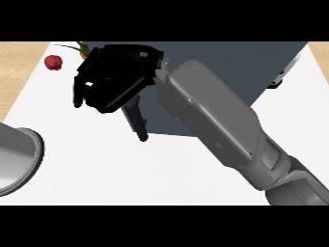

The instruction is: Pick up the wine, place it into the cabinet and close the cabinet

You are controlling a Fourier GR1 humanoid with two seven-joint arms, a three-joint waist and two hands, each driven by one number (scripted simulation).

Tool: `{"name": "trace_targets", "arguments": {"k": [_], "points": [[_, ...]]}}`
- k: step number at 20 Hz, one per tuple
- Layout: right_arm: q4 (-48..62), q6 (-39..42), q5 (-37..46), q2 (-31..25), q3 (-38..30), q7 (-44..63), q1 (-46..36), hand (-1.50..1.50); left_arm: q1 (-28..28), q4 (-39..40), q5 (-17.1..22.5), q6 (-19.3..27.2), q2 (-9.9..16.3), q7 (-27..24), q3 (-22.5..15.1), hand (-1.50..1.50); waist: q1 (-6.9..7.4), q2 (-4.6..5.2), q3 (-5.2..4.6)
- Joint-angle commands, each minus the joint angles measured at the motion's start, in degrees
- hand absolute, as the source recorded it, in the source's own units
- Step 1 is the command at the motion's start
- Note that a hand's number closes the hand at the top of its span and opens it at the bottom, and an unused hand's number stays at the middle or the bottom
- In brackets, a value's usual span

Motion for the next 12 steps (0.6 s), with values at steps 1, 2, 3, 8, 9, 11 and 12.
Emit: {"name": "trace_targets", "arguments": {"k": [1, 2, 3, 8, 9, 11, 12], "points": [[5.0, -2.72, 1.52, -6.42, -5.5, -3.91, 0.37, 1.5, -1.64, 3.68, 3.06, 0.56, 0.82, -1.62, 5.83, -1.5, -1.25, 1.56, 0.73], [5.53, -4.0, 2.8, -7.31, -5.92, -5.35, 0.33, 1.5, -0.87, 2.46, 1.72, 0.64, 0.72, -1.43, 5.17, -1.5, -0.78, 1.6, 0.74], [6.2, -6.63, 3.76, -6.91, -5.99, -6.13, -0.86, 1.5, -1.1, 2.21, 0.61, 0.52, -0.13, -1.75, 4.61, -1.5, -0.39, 1.64, 0.65], [6.42, -9.31, 4.38, -10.3, -5.17, -11.21, -0.85, 1.5, -1.63, 0.32, -0.54, 2.56, -0.84, -0.4, 3.99, -1.5, -1.52, 1.97, 0.68], [7.21, -11.0, 4.53, -9.09, -4.63, -12.05, -1.34, 1.5, -1.89, 0.32, -0.64, 2.18, -0.46, -0.16, 4.33, -1.5, -1.26, 2.1, 0.61], [7.99, -10.52, 3.73, -10.17, -4.04, -12.78, -1.87, 1.5, -2.41, -0.82, -0.49, 2.46, 0.34, 0.44, 5.13, -1.5, -1.6, 2.36, 0.72], [8.44, -11.83, 4.29, -8.83, -3.08, -13.89, -2.26, 1.5, -2.35, -0.56, -0.83, 3.15, -0.28, 0.76, 4.45, -1.5, -1.77, 2.47, 0.63]]}}
